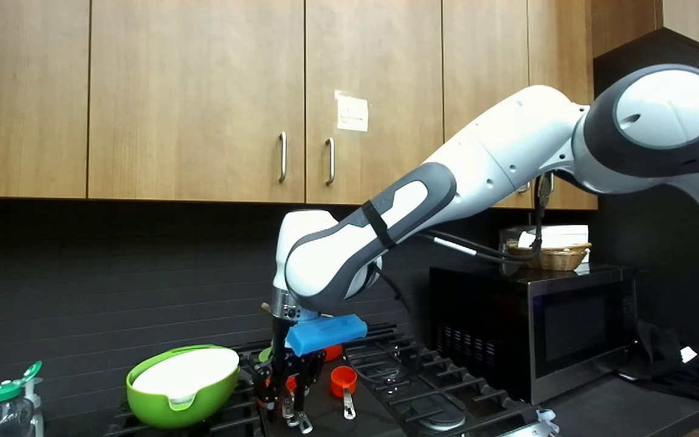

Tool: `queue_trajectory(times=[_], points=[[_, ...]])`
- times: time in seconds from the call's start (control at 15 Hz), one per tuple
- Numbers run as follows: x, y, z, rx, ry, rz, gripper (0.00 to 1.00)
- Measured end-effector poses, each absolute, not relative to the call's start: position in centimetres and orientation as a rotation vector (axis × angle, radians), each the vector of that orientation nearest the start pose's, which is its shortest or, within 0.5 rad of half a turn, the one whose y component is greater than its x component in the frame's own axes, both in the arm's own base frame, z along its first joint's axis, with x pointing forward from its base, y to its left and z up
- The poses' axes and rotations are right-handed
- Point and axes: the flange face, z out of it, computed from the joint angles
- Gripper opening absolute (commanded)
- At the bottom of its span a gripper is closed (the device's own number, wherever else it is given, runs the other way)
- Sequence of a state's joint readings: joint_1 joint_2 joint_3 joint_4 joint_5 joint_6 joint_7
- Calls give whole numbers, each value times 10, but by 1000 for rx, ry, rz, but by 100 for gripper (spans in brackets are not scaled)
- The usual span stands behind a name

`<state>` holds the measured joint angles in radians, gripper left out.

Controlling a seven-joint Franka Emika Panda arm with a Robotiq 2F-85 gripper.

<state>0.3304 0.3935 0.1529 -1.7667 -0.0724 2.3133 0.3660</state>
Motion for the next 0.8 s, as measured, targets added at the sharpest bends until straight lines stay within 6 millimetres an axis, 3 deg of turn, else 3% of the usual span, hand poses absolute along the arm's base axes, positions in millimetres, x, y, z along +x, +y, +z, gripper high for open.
queue_trajectory(times=[0.27, 0.4, 0.47, 0.6, 0.8], points=[[597, 298, 361, -3062, -220, -232, 0], [597, 297, 361, -3062, -218, -232, 0], [597, 297, 361, -3062, -217, -233, 28], [598, 296, 361, -3063, -215, -233, 29], [599, 295, 361, -3064, -211, -235, 46]])
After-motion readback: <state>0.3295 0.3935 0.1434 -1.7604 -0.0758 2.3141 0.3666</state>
